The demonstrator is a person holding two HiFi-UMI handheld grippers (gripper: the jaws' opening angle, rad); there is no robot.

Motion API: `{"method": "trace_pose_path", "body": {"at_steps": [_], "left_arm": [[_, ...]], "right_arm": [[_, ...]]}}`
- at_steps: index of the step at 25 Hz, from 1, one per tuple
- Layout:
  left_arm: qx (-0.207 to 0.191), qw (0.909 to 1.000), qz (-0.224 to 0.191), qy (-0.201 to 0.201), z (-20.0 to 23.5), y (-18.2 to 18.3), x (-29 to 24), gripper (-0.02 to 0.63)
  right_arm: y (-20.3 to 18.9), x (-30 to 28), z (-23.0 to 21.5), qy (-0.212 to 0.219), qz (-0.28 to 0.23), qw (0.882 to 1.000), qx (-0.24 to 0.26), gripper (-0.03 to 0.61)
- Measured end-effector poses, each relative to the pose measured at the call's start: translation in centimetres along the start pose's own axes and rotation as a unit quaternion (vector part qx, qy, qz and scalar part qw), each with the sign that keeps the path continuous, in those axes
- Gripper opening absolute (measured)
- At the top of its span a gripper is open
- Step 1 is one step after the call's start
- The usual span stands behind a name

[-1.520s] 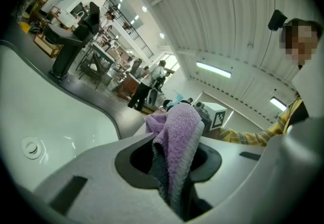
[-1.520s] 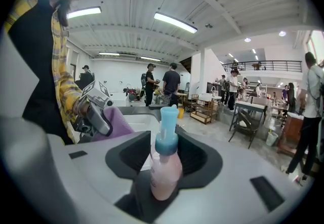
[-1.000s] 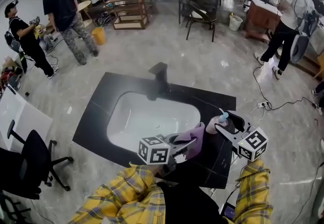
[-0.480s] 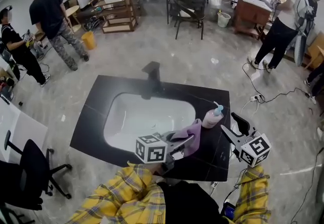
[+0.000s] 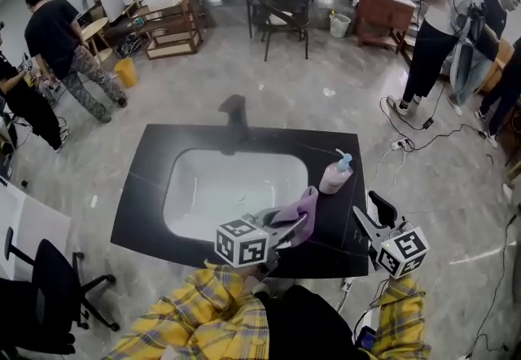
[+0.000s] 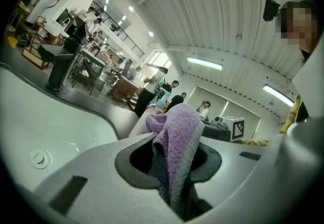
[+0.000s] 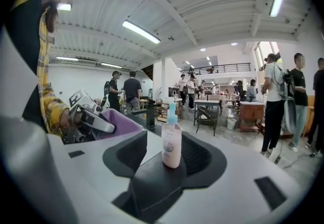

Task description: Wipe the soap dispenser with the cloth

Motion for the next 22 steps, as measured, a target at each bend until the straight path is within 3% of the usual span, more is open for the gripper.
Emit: {"method": "trace_pose_path", "body": {"at_steps": [12, 18, 22], "left_arm": [[-0.03, 0.9993, 0.005, 0.022, -0.5, -1.6, 2.2, 0.087], [-0.031, 0.9991, 0.003, 0.028, -0.7, -2.5, 2.9, 0.088], [-0.027, 0.999, -0.003, 0.036, -0.7, -2.8, 3.2, 0.087]], "right_arm": [[-3.6, 1.6, 3.9, -0.086, 0.002, 0.992, -0.098, 0.195], [-4.8, 2.3, 5.5, -0.12, 0.018, 0.984, -0.127, 0.057], [-5.4, 2.7, 6.0, -0.138, 0.032, 0.98, -0.142, 0.015]]}}
Point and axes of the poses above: the fingertips, and each gripper's own axes: x backward along the fingers, z to its left, y out of its top, the point moved 5 cm from there along x, backward along the fingers, and after that the axes turned 1 degree about x, right-handed, at the moved point
